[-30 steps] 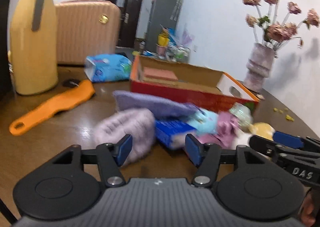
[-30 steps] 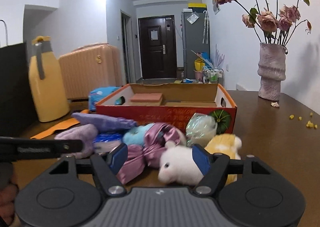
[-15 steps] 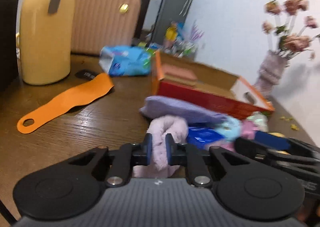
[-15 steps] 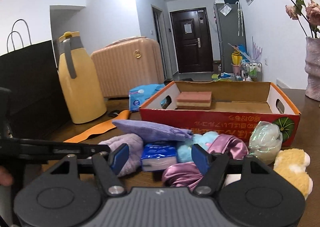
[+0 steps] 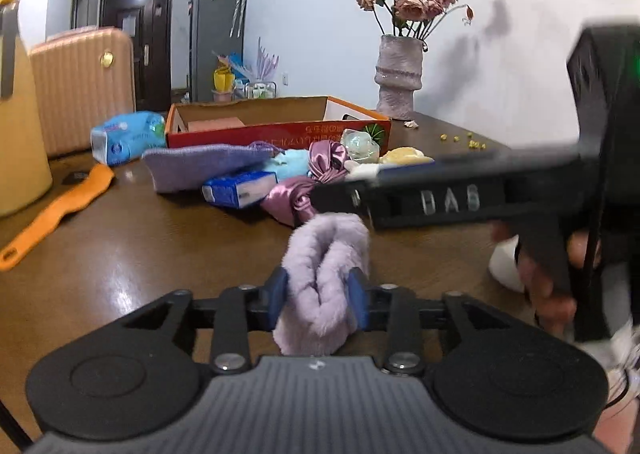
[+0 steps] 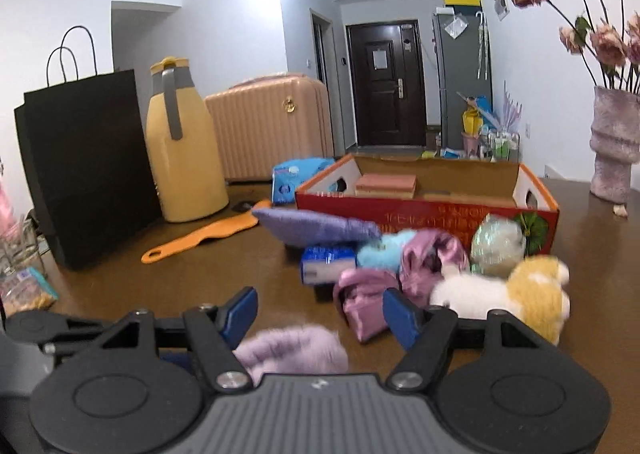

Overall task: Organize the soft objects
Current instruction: 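Close both grippers on the lavender fuzzy headband, then lift the lavender headband with both grippers toward the cardboard box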

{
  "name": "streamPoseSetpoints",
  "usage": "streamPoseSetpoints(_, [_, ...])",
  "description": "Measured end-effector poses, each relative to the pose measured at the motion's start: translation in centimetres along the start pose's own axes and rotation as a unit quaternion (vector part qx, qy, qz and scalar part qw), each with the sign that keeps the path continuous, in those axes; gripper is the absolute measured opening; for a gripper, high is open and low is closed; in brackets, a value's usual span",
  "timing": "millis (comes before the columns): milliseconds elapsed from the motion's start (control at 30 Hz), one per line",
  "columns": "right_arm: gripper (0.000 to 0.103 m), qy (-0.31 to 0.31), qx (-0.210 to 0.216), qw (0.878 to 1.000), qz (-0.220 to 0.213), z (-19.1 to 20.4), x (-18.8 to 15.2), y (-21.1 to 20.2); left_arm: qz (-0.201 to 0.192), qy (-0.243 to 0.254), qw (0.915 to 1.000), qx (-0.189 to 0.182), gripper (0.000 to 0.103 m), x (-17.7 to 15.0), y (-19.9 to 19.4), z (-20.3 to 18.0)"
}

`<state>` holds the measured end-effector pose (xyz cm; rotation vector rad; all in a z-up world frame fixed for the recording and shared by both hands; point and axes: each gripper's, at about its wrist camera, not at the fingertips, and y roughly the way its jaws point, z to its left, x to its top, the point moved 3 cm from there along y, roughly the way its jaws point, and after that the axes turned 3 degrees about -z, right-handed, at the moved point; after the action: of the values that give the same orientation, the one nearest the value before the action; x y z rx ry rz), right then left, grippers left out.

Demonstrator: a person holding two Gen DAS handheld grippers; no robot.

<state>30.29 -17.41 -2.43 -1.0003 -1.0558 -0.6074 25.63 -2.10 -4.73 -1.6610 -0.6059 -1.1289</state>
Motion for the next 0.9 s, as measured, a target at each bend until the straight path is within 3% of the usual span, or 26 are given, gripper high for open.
streamPoseSetpoints(200, [0.050,0.021,0.014,0.999,0.023,0.0,-2.2,0.7,-0.004,-0.040,0.9992,-0.001,0.056,-0.7,-1.7,0.8])
streamPoseSetpoints(300, [0.035,0.037,0.016,0.999,0.021,0.0,-2.3,0.5,-0.008,-0.049,0.9985,0.022,0.060,-0.4,-2.5,1.1])
streamPoseSetpoints(333, [0.033,0.036,0.010,0.999,0.019,0.2,-2.4,0.3,-0.015,-0.051,0.9979,0.036,0.066,-0.2,-2.8,1.3])
streamPoseSetpoints(433, [0.030,0.027,-0.003,1.000,0.014,0.6,-2.8,-0.6,-0.024,-0.070,0.9959,0.053,0.066,-0.1,-3.1,1.8])
streamPoseSetpoints(567, [0.030,0.031,-0.003,0.999,0.017,0.8,-3.2,-2.3,-0.002,-0.078,0.9952,0.059,0.061,-0.5,-2.0,2.0])
streamPoseSetpoints(733, [0.033,0.024,-0.008,1.000,0.014,0.5,-2.5,-4.1,0.016,-0.109,0.9937,0.020,0.053,-1.2,-1.9,1.5])
streamPoseSetpoints(833, [0.041,0.009,-0.017,1.000,0.018,0.0,-1.2,-3.4,0.024,-0.096,0.9948,0.021,0.047,-1.4,-1.5,0.8])
streamPoseSetpoints(900, [0.041,-0.009,-0.024,0.999,0.041,-0.3,-0.9,-1.9,0.034,-0.086,0.9955,0.017,0.038,-1.2,-1.2,0.3])
